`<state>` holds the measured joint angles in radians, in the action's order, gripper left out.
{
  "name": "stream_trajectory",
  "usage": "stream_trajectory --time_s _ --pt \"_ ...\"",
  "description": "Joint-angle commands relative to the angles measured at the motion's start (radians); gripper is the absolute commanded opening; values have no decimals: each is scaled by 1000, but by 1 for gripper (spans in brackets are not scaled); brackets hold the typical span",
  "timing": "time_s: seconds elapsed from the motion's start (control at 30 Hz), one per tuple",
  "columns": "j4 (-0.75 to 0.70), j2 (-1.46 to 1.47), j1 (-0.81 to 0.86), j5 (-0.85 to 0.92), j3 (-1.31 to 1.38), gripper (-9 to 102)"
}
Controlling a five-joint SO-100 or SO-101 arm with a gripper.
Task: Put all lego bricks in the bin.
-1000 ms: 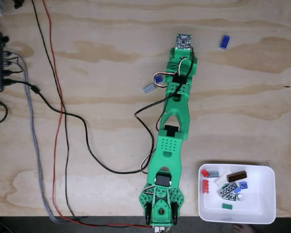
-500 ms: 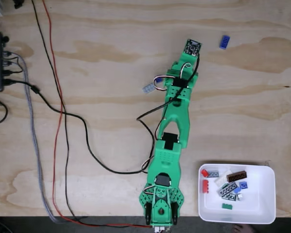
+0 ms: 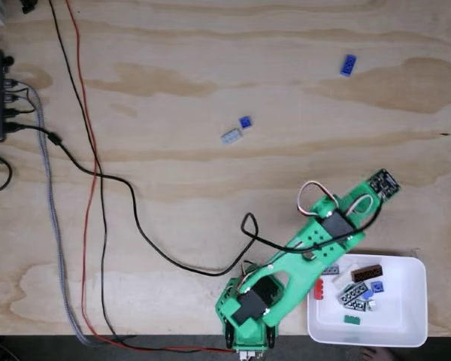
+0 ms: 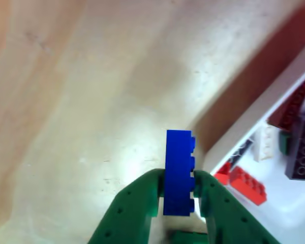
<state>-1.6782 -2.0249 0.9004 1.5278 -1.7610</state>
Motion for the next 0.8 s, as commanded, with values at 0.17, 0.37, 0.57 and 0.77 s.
stream_trajectory --time_s 0.17,0.37,0.57,0.77 --pt "221 -250 586 480 -321 0" --pt "267 -288 611 471 -405 18" --pt "91 -249 480 408 -259 26" --pt "126 57 -287 -275 -34 24"
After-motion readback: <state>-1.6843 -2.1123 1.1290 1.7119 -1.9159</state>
